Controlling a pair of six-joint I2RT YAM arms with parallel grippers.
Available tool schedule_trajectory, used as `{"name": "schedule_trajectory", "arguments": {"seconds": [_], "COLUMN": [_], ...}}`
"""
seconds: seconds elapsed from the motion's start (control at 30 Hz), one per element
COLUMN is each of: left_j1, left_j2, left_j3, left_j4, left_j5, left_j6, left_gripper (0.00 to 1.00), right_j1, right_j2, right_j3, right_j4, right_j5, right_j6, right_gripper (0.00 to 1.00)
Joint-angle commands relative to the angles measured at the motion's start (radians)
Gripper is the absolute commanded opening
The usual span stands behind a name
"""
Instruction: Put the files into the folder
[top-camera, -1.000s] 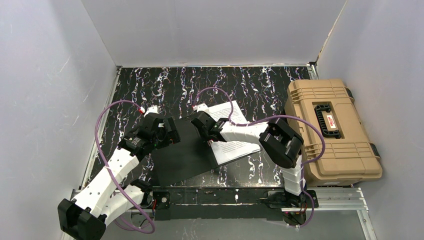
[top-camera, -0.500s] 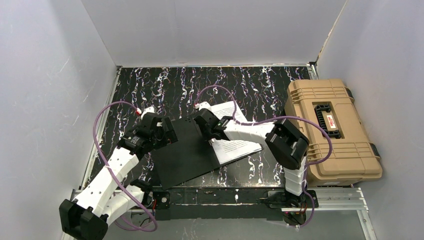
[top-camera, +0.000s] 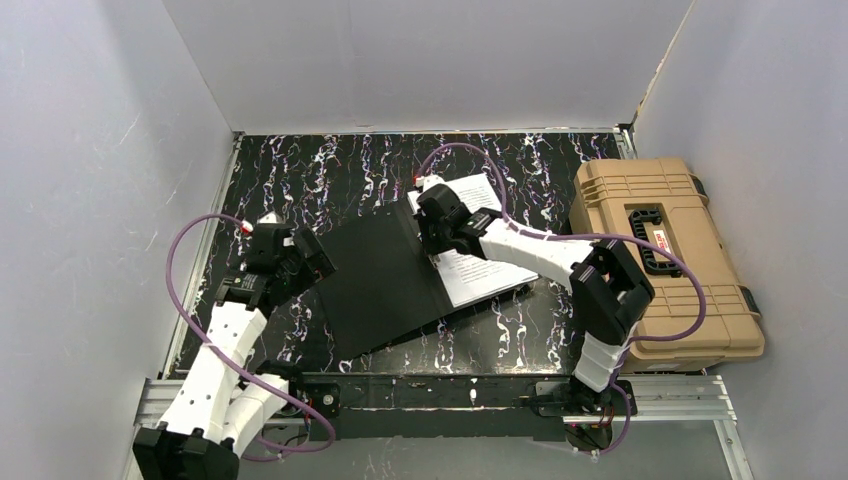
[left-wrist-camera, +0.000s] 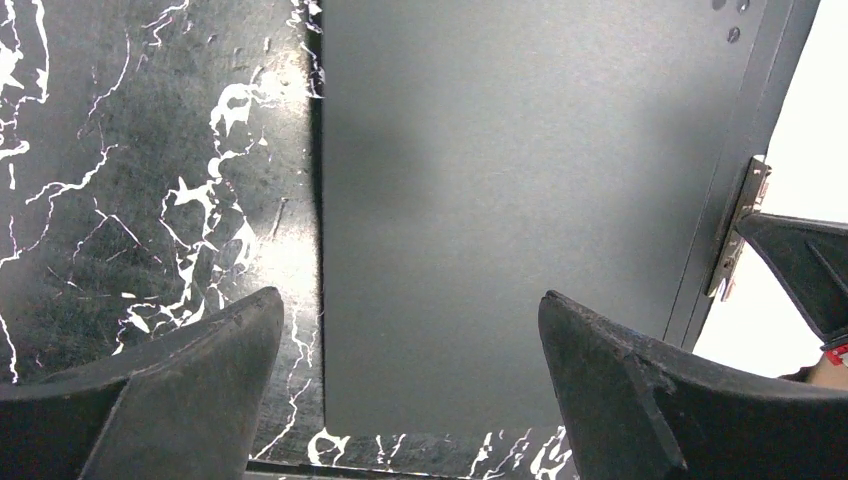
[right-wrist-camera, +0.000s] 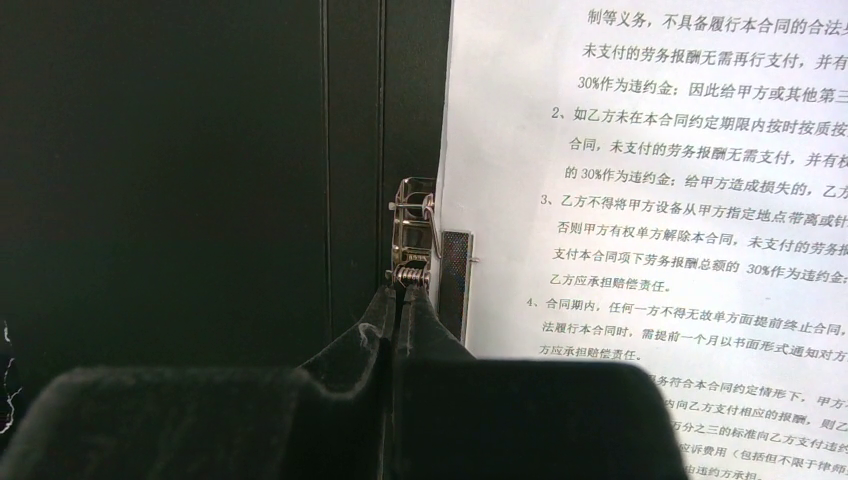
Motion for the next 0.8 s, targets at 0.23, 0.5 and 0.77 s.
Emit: {"name": "schedule_trajectory", "arguments": {"seconds": [0.23, 0.5, 0.77], "left_j1": [0.314, 0.447, 0.472], "left_j2": [-0.011, 0.047, 0.064], "left_j3": [-0.094, -0.157, -0.201], "left_j4": [0.054, 0.153, 0.233], "left_j5": [0.440, 0.695, 0.812], "left_j6": [0.047, 0.028, -0.015], "left_gripper": [0.98, 0.98, 0.98], "right_j1": [-0.115, -0.163, -0.182], "right_j2": [-0.095, -0.108, -0.102], "right_j3": [0.076, 0.135, 0.181], "right_j4": [-0.014, -0.040, -0.036], "right_j5": [-0.226, -0.356, -0.458], "right_j6": [-0.026, -0.021, 0.017], "right_gripper": [0.01, 0.01, 0.01]}}
